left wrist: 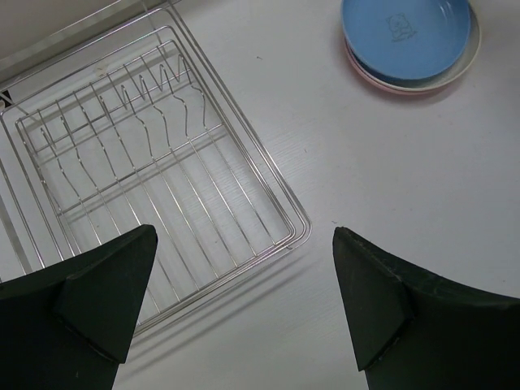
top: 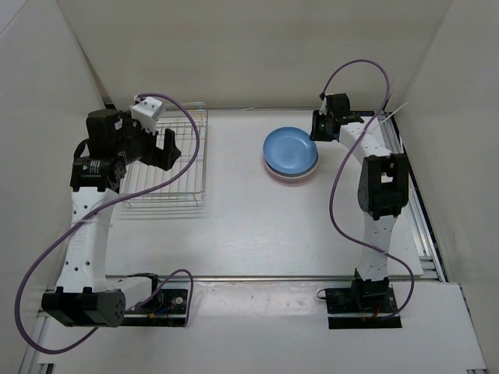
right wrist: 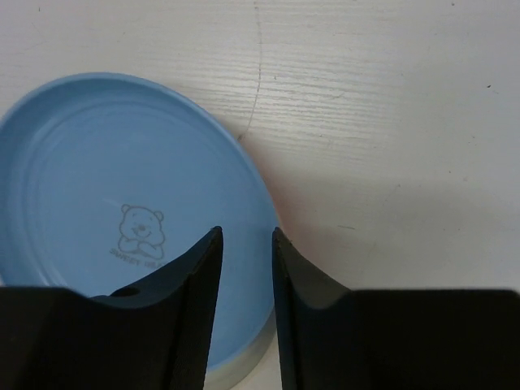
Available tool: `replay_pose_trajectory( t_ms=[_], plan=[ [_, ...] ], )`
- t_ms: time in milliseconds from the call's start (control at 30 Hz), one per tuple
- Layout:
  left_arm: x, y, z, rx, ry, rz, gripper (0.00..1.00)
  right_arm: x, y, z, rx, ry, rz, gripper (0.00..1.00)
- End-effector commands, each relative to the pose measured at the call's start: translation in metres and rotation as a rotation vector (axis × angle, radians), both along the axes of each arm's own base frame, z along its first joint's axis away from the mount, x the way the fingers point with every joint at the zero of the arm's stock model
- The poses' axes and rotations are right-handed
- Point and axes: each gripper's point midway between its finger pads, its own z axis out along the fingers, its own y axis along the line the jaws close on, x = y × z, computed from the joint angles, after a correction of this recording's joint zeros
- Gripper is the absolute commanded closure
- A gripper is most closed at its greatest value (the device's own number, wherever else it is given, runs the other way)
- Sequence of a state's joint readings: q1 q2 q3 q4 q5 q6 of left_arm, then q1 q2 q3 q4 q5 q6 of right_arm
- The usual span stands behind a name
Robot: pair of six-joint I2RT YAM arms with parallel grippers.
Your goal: Unload the plates from the dish rack
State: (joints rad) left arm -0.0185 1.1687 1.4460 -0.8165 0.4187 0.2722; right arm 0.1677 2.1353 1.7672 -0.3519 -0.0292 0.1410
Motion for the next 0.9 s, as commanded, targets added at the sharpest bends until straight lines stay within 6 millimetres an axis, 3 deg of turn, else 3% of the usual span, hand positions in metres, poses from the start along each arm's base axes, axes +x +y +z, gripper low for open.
replay_pose_trajectory(
  t_ms=[0, 233, 333, 367, 467, 500, 533, 567, 700, 733, 800, 833, 867],
  plan=[
    [-0.010, -0.005, 0.004, -0.013, -0.012, -0.039, 0.00, 0.010, 0.004, 0.016, 0.009, -0.045, 0.028, 0.64],
    [-0.013, -0.005, 0.003, -0.013, -0.012, -0.039, 0.00, 0.005, 0.007, 0.019, 0.021, -0.034, 0.043, 0.63],
    [-0.014, -0.003, 0.005, -0.008, -0.021, -0.031, 0.00, 0.006, 0.005, 0.029, 0.018, -0.054, 0.036, 0.63],
    [-0.013, -0.001, 0.001, -0.010, -0.007, -0.011, 0.00, 0.005, 0.005, 0.042, 0.021, -0.077, 0.036, 0.60],
    [-0.008, 0.008, 0.012, -0.032, -0.048, 0.061, 0.00, 0.001, -0.006, 0.068, 0.000, -0.114, 0.033, 0.36],
    [-0.007, 0.018, 0.007, -0.023, -0.046, 0.117, 0.00, -0.001, -0.015, 0.075, -0.014, -0.119, 0.020, 0.16],
    [-0.003, 0.022, 0.006, -0.022, -0.048, 0.151, 0.00, -0.006, -0.022, 0.092, -0.025, -0.139, 0.021, 0.00],
    [-0.001, 0.035, 0.007, -0.021, -0.057, 0.228, 0.00, -0.011, -0.021, 0.102, -0.018, -0.147, 0.029, 0.00],
    [0.013, 0.073, 0.006, -0.052, -0.051, 0.436, 0.00, -0.050, -0.050, 0.146, -0.017, -0.136, 0.017, 0.00],
    [0.013, 0.082, 0.001, -0.053, -0.020, 0.482, 0.00, -0.063, -0.063, 0.172, -0.017, -0.177, 0.004, 0.00],
    [0.022, 0.100, -0.008, -0.072, 0.037, 0.549, 0.00, -0.082, -0.091, 0.187, -0.022, -0.181, -0.053, 0.00],
    [0.024, 0.105, -0.016, -0.077, 0.066, 0.570, 0.00, -0.104, -0.101, 0.209, -0.024, -0.213, -0.076, 0.00],
    [0.025, 0.112, -0.020, -0.076, 0.078, 0.587, 0.00, -0.118, -0.111, 0.202, -0.044, -0.193, -0.083, 0.00]
  ],
)
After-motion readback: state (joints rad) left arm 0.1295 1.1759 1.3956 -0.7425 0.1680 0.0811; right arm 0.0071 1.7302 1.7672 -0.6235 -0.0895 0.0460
